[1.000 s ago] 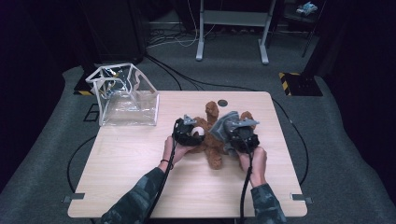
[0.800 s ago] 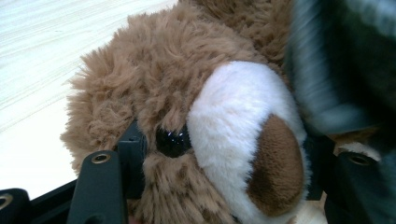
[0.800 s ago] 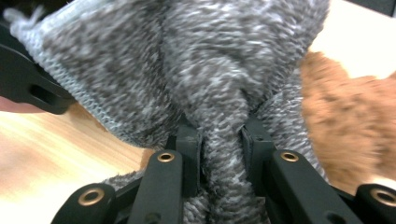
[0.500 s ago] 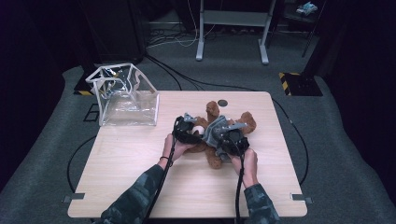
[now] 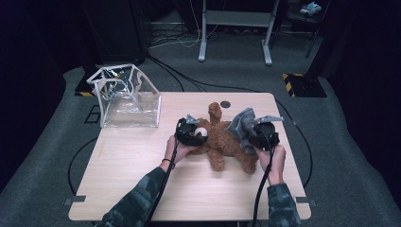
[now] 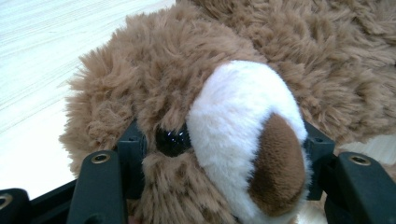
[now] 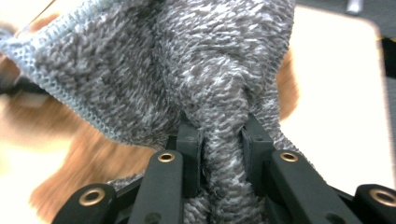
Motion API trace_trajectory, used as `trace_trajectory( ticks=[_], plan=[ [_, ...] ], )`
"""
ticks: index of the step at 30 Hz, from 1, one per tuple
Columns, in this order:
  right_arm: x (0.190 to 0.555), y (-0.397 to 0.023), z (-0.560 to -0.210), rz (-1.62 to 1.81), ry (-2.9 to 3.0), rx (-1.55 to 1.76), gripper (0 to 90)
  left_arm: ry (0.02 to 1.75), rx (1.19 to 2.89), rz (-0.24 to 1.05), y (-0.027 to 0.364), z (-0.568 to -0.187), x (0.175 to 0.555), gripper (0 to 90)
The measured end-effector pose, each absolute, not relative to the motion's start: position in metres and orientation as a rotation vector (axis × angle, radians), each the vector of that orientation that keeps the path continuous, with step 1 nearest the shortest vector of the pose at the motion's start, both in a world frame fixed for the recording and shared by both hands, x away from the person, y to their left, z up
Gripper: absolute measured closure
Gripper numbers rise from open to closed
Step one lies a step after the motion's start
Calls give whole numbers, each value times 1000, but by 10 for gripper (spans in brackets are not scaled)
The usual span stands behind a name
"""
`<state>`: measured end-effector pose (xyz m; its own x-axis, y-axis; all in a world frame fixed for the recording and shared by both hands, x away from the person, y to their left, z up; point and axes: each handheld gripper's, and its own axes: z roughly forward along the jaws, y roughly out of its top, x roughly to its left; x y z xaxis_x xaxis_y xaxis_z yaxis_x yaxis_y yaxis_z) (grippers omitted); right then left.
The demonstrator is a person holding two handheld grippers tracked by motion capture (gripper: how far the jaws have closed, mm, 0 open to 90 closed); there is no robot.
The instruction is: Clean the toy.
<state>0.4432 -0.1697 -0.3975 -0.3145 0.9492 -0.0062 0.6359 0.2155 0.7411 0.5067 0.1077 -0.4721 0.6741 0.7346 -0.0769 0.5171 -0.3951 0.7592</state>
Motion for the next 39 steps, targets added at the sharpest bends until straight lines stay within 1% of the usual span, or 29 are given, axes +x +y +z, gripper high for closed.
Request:
trace_trajectory(
  ticks=[2, 4, 5, 8, 12, 15, 18, 20, 21, 22, 27, 31, 33, 36, 39],
  plan=[
    [462, -173, -393, 908, 2015, 1471, 739, 960, 2086, 346, 108, -472, 507, 379],
    [477, -169, -399, 875, 2036, 1482, 739, 960, 2087, 345, 108, -472, 506, 379],
    [488, -166, -406, 833, 2059, 1481, 739, 957, 2086, 345, 108, -472, 506, 379],
    [506, -166, -423, 771, 2065, 1516, 742, 955, 2084, 344, 108, -472, 506, 379],
    [519, -182, -433, 669, 1982, 1600, 743, 951, 2083, 343, 109, -473, 507, 379],
    [529, -206, -445, 561, 1932, 1713, 742, 952, 2085, 344, 108, -472, 506, 379],
    [525, -224, -447, 598, 1906, 1772, 741, 955, 2082, 346, 109, -473, 506, 379],
    [514, -229, -441, 659, 1893, 1769, 740, 956, 2082, 346, 109, -473, 506, 378],
    [514, -229, -441, 659, 1893, 1769, 740, 956, 2082, 346, 109, -473, 506, 379],
    [497, -226, -429, 749, 1893, 1723, 739, 956, 2080, 346, 108, -473, 506, 378],
    [476, -206, -413, 903, 1966, 1600, 739, 956, 2081, 347, 108, -473, 506, 378],
    [484, -182, -423, 870, 2063, 1559, 738, 956, 2080, 343, 109, -472, 506, 377],
    [494, -180, -433, 812, 2069, 1556, 739, 957, 2077, 338, 109, -473, 506, 376],
    [513, -194, -450, 706, 2015, 1656, 739, 956, 2071, 344, 109, -473, 506, 376],
    [519, -210, -461, 605, 1983, 1726, 736, 955, 2073, 341, 110, -473, 505, 375]
  ],
)
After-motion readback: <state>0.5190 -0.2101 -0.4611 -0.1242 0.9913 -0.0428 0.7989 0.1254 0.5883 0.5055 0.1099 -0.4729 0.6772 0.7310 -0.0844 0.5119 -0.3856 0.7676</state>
